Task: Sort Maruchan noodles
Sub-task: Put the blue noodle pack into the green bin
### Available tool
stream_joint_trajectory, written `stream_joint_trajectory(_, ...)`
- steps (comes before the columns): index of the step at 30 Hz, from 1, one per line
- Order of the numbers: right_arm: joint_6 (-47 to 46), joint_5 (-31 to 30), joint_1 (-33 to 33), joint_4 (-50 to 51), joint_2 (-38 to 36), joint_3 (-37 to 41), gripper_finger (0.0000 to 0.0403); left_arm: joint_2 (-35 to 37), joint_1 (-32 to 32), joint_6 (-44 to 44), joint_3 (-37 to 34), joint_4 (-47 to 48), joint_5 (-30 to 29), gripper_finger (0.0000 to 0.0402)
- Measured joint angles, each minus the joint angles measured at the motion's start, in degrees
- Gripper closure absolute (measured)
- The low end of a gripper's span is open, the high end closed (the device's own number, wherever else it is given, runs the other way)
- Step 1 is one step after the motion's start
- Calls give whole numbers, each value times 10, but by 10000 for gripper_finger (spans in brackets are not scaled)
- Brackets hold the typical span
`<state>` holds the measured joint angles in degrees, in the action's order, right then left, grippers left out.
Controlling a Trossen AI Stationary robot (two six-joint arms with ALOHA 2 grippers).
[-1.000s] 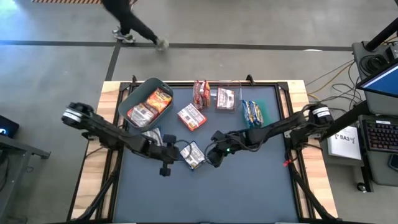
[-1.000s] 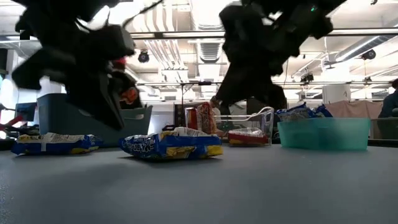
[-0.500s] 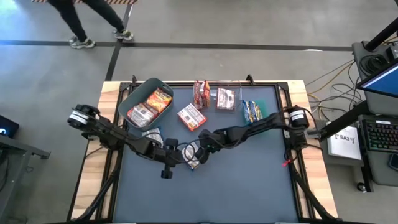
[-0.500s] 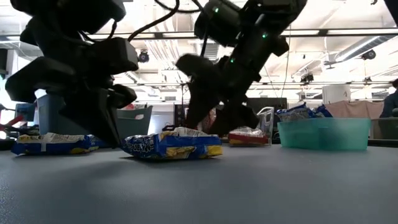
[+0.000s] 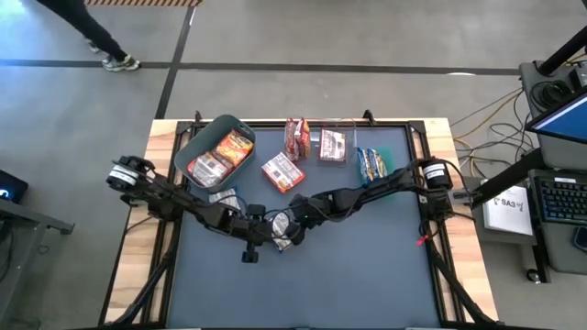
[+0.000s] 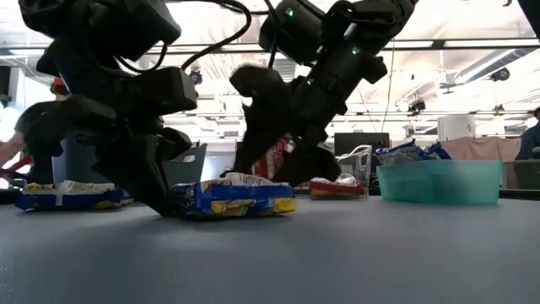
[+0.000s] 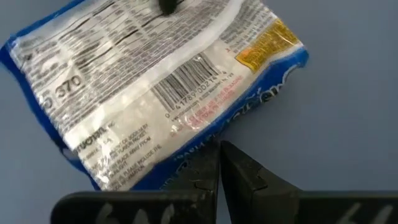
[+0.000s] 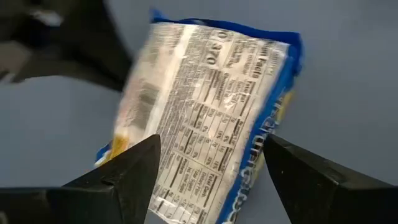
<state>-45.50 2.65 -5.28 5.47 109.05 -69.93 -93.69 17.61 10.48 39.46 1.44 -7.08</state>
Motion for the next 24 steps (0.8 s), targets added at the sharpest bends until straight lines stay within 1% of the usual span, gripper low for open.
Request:
stream_joint_trajectory(4, 0, 19, 0, -41, 9, 1, 137, 0, 0, 4, -6, -3, 2, 401)
stream_joint_trajectory(6, 1, 18, 1, -54, 13, 1, 141, 1, 0, 6, -8, -6, 5, 401)
stream_joint_trajectory(12, 0, 22, 1, -59, 13, 1, 169, 1, 0, 8, -10, -5, 6, 401)
stream_joint_trajectory(16, -5, 30, 1, -56, 1, 1, 207, 1, 0, 11, -12, -6, 10, 401)
stream_joint_trajectory(24, -5, 33, 0, -52, -10, 0, 312, 4, 0, 9, -14, -9, 10, 401)
